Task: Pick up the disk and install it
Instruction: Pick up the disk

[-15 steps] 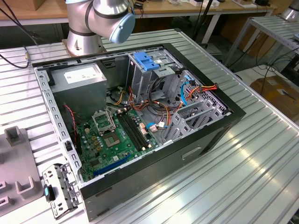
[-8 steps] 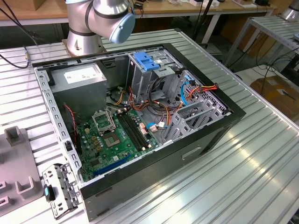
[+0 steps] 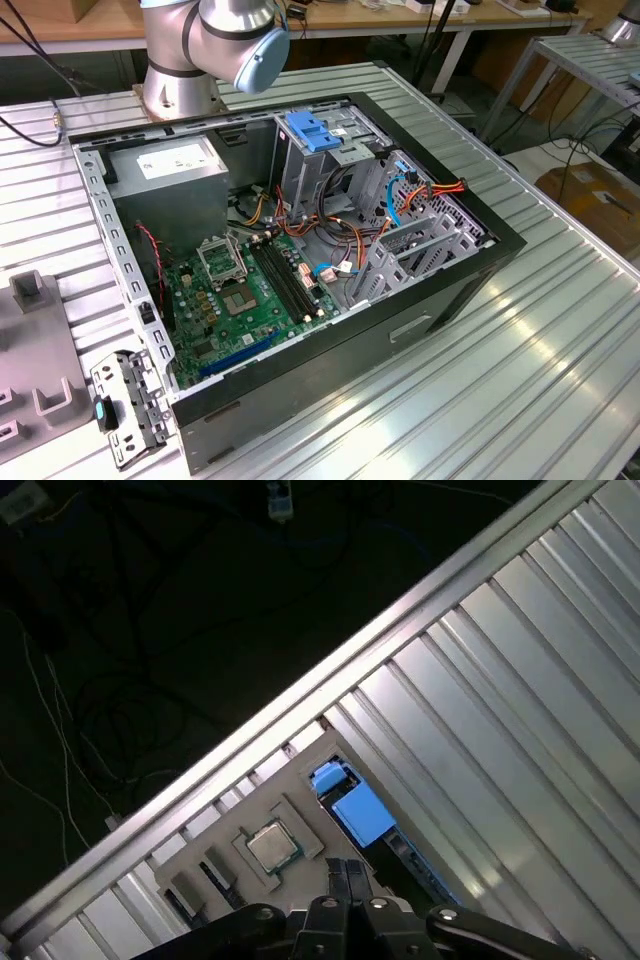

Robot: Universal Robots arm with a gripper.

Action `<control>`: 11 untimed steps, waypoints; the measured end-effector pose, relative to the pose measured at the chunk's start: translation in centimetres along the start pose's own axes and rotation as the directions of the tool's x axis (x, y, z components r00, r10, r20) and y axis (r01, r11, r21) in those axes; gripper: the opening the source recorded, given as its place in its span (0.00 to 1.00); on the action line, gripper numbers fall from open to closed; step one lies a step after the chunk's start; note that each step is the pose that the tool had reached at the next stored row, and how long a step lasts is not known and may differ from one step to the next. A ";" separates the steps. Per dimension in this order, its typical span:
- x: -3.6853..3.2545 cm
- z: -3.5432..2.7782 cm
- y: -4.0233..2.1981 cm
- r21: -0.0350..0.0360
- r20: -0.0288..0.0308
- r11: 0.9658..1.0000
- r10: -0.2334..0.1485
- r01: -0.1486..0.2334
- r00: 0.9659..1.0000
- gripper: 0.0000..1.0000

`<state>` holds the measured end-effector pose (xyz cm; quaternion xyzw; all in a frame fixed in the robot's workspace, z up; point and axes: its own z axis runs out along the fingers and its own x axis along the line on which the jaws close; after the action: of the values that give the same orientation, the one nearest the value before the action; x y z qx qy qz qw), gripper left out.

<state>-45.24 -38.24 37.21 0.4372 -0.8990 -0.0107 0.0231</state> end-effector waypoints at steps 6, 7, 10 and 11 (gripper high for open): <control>0.00 0.01 0.00 0.004 -0.006 0.989 -0.149 0.149 0.989 0.11; 0.00 0.01 0.00 0.006 -0.008 0.980 -0.197 0.198 0.980 0.11; 0.00 0.01 0.00 0.007 -0.010 0.970 -0.242 0.242 0.970 0.11; 0.00 0.01 0.00 0.007 -0.010 0.970 -0.242 0.242 0.970 0.11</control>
<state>-45.24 -38.24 37.19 0.5435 -0.8390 -0.0078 0.0242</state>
